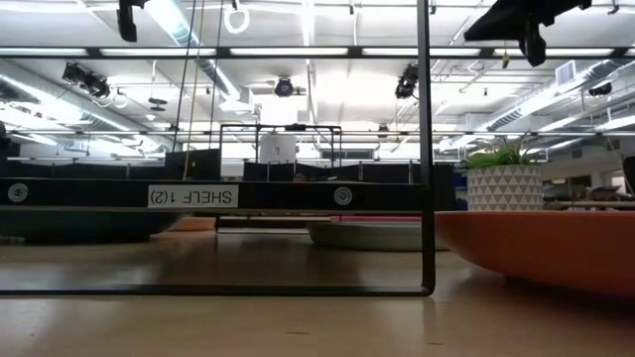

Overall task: Place and stack plates onto a shelf
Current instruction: Put the gray plate on the shelf

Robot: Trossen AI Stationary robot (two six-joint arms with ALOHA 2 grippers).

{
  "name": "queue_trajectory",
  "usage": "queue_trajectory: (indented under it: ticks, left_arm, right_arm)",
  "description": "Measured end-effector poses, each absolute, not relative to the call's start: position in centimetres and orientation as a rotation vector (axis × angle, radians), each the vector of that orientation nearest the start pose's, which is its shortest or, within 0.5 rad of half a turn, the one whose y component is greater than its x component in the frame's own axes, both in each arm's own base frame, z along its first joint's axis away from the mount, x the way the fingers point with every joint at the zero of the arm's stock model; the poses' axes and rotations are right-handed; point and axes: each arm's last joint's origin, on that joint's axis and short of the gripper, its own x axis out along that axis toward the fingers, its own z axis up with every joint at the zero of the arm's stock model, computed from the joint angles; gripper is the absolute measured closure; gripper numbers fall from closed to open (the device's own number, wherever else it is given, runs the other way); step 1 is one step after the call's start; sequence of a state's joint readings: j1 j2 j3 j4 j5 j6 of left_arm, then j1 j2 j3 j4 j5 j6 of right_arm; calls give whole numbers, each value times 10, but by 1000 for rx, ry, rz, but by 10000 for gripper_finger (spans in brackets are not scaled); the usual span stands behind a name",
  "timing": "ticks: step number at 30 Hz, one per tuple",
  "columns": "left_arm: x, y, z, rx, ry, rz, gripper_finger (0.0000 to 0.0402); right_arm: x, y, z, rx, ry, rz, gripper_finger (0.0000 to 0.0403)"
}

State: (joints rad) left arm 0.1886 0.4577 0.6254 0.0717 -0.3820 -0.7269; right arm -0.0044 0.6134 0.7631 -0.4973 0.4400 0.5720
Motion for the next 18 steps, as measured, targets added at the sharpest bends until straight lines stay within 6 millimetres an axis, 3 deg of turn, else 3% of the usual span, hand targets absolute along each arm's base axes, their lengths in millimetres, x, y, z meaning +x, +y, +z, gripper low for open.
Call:
queue_trajectory:
  ticks: [6, 12, 18]
  left_arm:
    - [118, 31, 336, -721, -341, 408, 349]
    - [136, 32, 329, -714, -224, 343, 349]
    - [151, 34, 352, -567, -111, 351, 349]
  right_arm:
    - [139, -12, 319, 427, 385, -523, 380]
    - [151, -10, 302, 441, 596, -471, 380]
    - [165, -10, 280, 396, 822, -478, 347]
